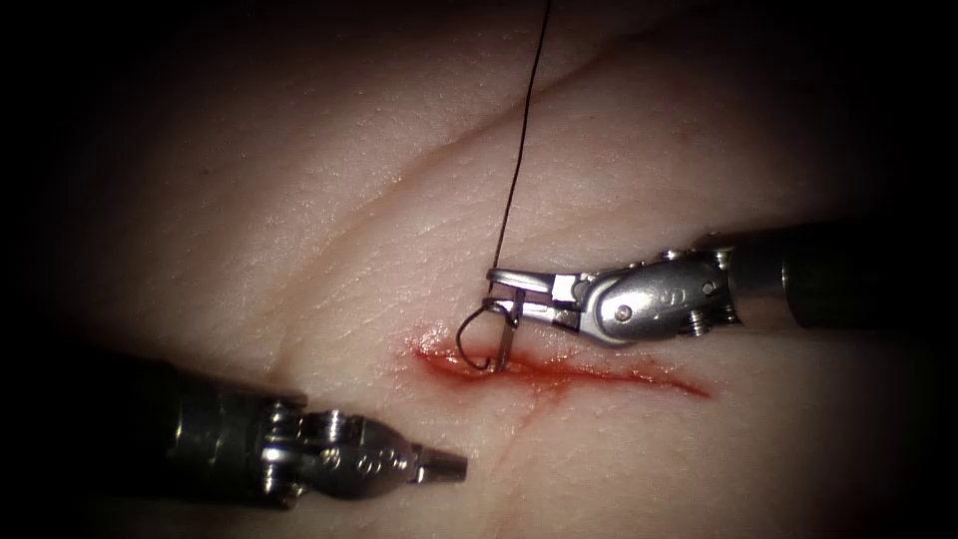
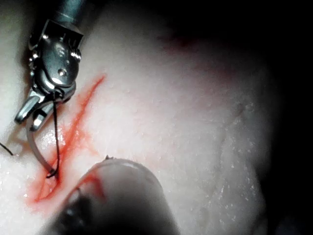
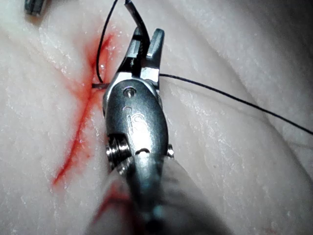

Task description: Wound Closure

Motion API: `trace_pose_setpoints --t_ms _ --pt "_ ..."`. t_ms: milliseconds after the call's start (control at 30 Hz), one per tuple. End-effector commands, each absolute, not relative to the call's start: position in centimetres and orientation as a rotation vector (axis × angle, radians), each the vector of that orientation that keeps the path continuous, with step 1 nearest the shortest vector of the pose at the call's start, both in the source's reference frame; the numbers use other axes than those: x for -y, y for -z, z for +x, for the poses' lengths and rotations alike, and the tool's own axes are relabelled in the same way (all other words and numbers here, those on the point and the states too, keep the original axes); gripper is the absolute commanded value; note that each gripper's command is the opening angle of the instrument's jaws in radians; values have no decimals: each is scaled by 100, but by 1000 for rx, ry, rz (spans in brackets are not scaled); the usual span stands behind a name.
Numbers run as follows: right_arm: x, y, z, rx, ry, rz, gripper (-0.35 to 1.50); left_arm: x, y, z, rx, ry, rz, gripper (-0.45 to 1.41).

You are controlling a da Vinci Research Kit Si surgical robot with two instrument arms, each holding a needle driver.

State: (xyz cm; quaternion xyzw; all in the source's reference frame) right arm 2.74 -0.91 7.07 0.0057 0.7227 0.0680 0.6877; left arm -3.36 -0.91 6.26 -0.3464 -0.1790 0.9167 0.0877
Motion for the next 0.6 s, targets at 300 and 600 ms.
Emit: trace_pose_setpoints --t_ms 300,600 --pt "89 -710 294 -1636 -231 0 -35 104 -634 -330 520 -2725 -1059 -28" --pt "92 -706 297 -1645 -268 31 -35 108 -645 -333 524 -2725 -1074 -28"
